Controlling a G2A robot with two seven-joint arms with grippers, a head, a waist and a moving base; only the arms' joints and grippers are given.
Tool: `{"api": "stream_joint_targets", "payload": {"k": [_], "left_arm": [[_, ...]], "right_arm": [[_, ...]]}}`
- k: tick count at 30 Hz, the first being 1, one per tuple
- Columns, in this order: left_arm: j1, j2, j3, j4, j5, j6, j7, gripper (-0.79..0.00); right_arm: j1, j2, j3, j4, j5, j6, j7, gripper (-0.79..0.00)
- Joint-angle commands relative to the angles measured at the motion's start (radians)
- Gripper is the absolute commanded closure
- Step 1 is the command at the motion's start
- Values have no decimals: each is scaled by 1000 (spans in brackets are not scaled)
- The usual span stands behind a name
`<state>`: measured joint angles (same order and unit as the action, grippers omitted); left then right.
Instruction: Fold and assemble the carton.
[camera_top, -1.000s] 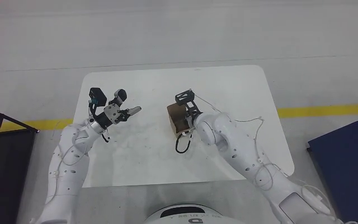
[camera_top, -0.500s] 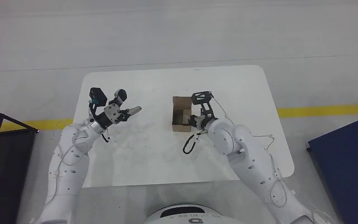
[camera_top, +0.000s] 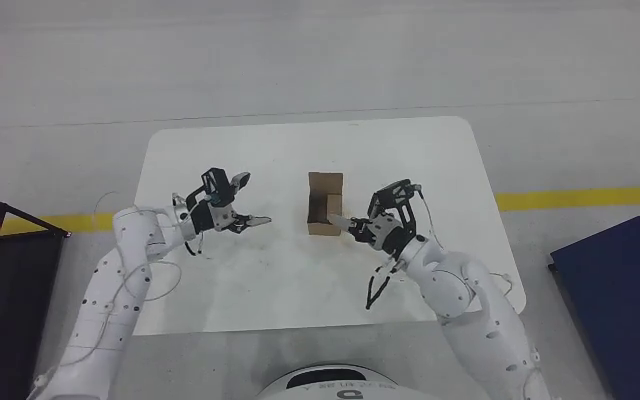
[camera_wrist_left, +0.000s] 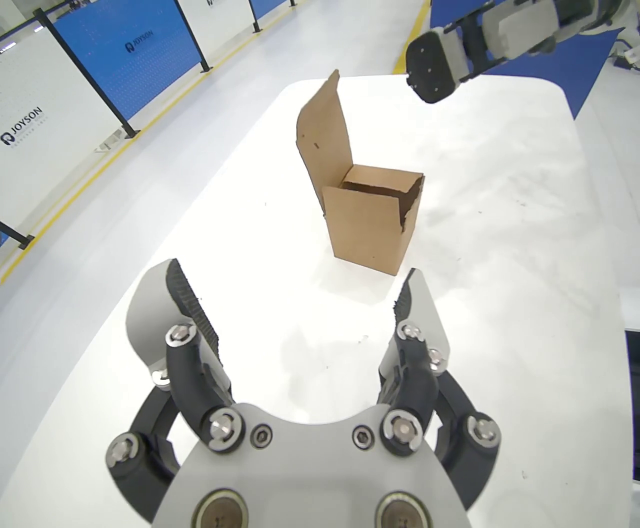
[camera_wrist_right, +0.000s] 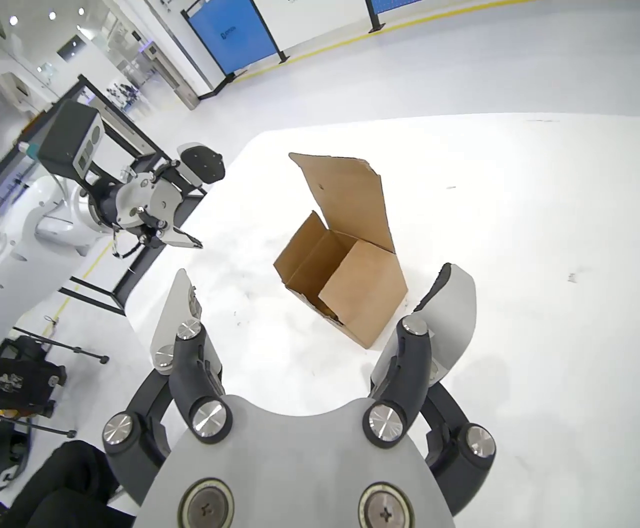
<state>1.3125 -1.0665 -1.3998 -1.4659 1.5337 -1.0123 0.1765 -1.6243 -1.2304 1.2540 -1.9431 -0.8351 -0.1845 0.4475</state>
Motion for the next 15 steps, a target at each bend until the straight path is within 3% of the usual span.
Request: {"api": "stream_joint_targets", "payload": {"k": [1, 6, 9, 15], "left_arm": [[0, 0, 0, 0, 0, 0, 0, -785], [14, -3, 31, -5, -66, 0, -6, -785], [-9, -5, 136, 64, -416, 0, -232, -785], [-9, -5, 136, 64, -416, 0, -232, -785]], "right_arm": [[1, 0, -1, 1, 10, 2, -1, -785], [1, 0, -1, 1, 10, 2, -1, -785], [1, 0, -1, 1, 10, 2, -1, -785], [1, 0, -1, 1, 10, 2, -1, -785]]}}
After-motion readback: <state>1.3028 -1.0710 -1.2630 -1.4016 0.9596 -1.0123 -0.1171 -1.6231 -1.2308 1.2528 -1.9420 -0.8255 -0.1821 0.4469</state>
